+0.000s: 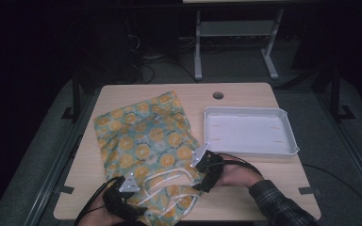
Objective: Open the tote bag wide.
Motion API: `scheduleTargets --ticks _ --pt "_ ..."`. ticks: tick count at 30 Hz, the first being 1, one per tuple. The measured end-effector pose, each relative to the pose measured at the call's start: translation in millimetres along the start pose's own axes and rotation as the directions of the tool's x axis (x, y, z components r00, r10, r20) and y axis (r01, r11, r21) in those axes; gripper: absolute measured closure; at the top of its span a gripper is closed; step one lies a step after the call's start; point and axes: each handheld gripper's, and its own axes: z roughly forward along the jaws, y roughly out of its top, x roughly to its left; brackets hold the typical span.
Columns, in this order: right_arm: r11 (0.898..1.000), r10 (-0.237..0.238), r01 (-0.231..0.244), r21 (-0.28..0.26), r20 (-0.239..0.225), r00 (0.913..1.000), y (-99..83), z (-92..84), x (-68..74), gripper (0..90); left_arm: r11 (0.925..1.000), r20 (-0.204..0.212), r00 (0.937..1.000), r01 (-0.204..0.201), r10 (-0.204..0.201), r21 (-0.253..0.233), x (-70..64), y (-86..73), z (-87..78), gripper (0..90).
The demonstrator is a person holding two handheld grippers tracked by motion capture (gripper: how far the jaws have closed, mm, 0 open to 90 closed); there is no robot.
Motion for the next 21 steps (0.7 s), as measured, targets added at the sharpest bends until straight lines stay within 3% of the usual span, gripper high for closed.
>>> scheduleTargets --ticks 4,9,21 --pt "1.000 0.000 0.000 0.003 0.004 1.0000 0.7 0.1 1.0 10.9 1.0000 -0.003 1.0000 -0.001 0.001 -0.002 3.0 -0.9 -2.2 18.4" --pt "1.000 0.002 -0.002 0.001 0.004 1.0000 1.2 -1.1 2.7 15.1 0.9998 -0.006 0.9999 0.010 -0.010 -0.018 10.1 -3.1 -6.5 33.1" --pt "0.999 0.010 -0.010 -0.038 0.002 1.0000 2.2 -6.2 4.3 56.0 0.9998 0.006 1.0000 0.001 -0.001 -0.021 24.1 -5.8 -12.4 72.6"
